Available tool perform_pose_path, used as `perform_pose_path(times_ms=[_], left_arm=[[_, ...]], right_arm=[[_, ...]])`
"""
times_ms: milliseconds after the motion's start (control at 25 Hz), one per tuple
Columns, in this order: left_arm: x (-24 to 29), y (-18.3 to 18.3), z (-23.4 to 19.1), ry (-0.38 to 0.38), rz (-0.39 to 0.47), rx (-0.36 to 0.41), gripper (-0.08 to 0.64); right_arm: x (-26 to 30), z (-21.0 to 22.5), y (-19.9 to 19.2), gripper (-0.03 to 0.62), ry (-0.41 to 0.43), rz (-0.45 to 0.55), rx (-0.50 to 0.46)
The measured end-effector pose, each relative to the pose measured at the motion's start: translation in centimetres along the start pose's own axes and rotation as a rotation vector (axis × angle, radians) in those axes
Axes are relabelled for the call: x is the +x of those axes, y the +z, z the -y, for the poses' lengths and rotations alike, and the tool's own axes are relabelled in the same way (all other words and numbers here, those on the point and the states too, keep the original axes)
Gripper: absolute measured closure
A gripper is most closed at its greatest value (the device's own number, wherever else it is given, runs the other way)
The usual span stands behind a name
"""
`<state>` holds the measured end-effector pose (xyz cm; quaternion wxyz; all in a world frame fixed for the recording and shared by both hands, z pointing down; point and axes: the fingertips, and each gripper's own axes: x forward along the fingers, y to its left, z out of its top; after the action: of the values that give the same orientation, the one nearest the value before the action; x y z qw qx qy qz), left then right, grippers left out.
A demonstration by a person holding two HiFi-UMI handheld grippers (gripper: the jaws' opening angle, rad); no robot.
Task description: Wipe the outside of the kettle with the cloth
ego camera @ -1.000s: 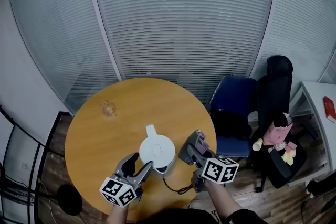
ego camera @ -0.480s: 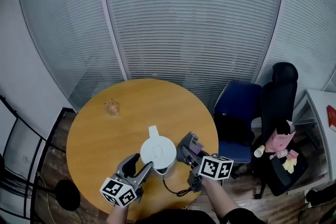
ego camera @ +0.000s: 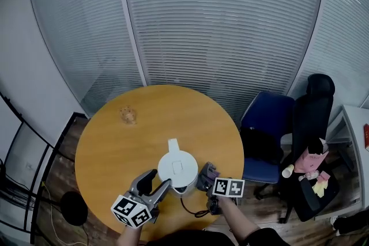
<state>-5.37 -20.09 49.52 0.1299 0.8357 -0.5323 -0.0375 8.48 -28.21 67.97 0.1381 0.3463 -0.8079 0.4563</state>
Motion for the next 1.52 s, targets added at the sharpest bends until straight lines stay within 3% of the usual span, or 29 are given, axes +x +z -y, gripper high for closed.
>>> perform_pose_path(times_ms=[200, 360, 520, 640, 960, 1080, 1320, 1520], left_arm=[[0.0, -0.1, -0.1, -0.008, 0.004, -0.016, 0.299], [0.0, -0.2, -0.1, -0.012, 0.003, -0.028, 0.299], [0.0, -0.1, -0.2, -0.014, 0.006, -0.034, 0.299], [-0.1, -0.2, -0.1, -0.018, 0.014, -0.034, 0.299], [-0.1, -0.2, -0.1, -0.003, 0.02, -0.048, 0.299], [-0.1, -0.2, -0.1, 0.003, 0.02, -0.05, 0.299], [-0.2, -0.2, -0.1, 0.01, 0.024, -0.049, 0.299], [-0.2, -0.2, -0.1, 0.013, 0.02, -0.053, 0.299]], right_arm=[[2.0, 2.1, -2.9, 0.495, -0.084, -0.117, -0.039], [2.3, 3.0, -3.5, 0.495, -0.097, -0.134, -0.035], [1.3, 2.8, -2.2, 0.495, -0.106, -0.099, -0.054], [0.0, 2.3, 0.9, 0.495, -0.108, -0.005, -0.07], [-4.7, -4.8, 13.1, 0.495, 0.064, 0.337, -0.114], [-6.0, -7.9, 16.0, 0.495, 0.141, 0.421, -0.143], [-5.5, -11.6, 17.1, 0.495, 0.275, 0.447, -0.133], [-3.5, -10.3, 15.1, 0.495, 0.268, 0.407, -0.088]])
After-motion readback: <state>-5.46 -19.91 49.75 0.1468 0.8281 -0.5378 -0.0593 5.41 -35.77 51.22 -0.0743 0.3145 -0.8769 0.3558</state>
